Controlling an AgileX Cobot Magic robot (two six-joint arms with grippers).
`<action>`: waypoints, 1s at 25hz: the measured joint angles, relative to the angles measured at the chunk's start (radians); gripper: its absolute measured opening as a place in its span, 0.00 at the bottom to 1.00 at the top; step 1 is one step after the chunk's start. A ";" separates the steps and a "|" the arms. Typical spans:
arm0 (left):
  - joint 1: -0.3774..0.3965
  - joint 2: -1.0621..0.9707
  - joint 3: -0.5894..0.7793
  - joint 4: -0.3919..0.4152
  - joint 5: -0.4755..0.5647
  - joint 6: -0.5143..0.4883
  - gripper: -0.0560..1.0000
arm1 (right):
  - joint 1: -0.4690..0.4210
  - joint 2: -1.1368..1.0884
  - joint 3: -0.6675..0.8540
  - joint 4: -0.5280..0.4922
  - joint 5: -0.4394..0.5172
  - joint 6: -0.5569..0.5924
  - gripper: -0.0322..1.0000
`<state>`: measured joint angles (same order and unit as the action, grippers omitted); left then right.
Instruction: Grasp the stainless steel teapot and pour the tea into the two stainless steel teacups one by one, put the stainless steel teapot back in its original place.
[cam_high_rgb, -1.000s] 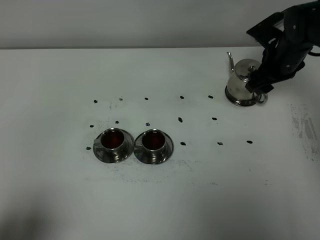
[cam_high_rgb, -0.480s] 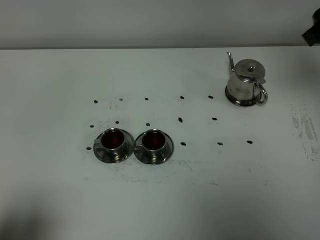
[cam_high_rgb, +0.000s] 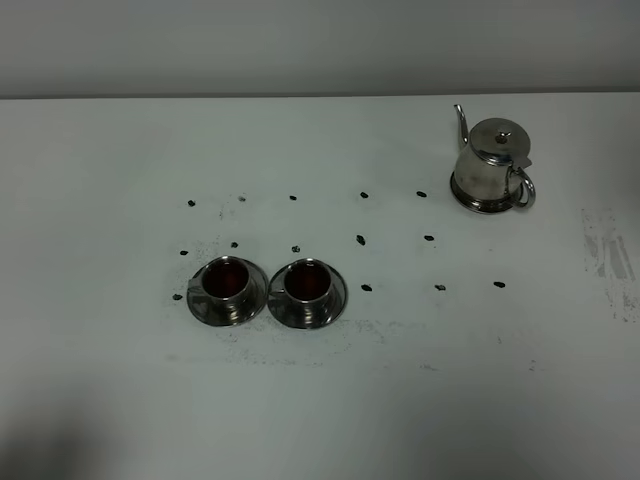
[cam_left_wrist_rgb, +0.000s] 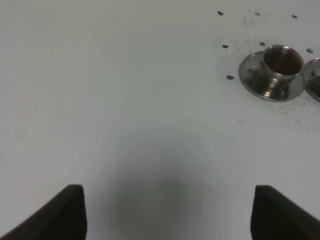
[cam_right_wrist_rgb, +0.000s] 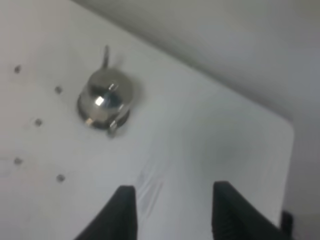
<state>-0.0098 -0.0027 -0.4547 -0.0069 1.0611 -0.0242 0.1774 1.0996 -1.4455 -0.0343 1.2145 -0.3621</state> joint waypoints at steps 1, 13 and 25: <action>0.000 0.000 0.000 0.000 0.000 0.000 0.67 | -0.019 -0.055 0.063 0.020 0.001 0.010 0.34; 0.000 0.000 0.000 0.000 0.000 0.000 0.67 | -0.230 -0.520 0.721 0.164 -0.105 0.054 0.26; 0.000 0.000 0.000 0.000 0.000 0.000 0.67 | -0.258 -0.819 0.920 0.202 -0.098 0.144 0.25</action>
<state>-0.0098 -0.0027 -0.4547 -0.0069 1.0611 -0.0242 -0.0805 0.2802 -0.5255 0.1677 1.1168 -0.2181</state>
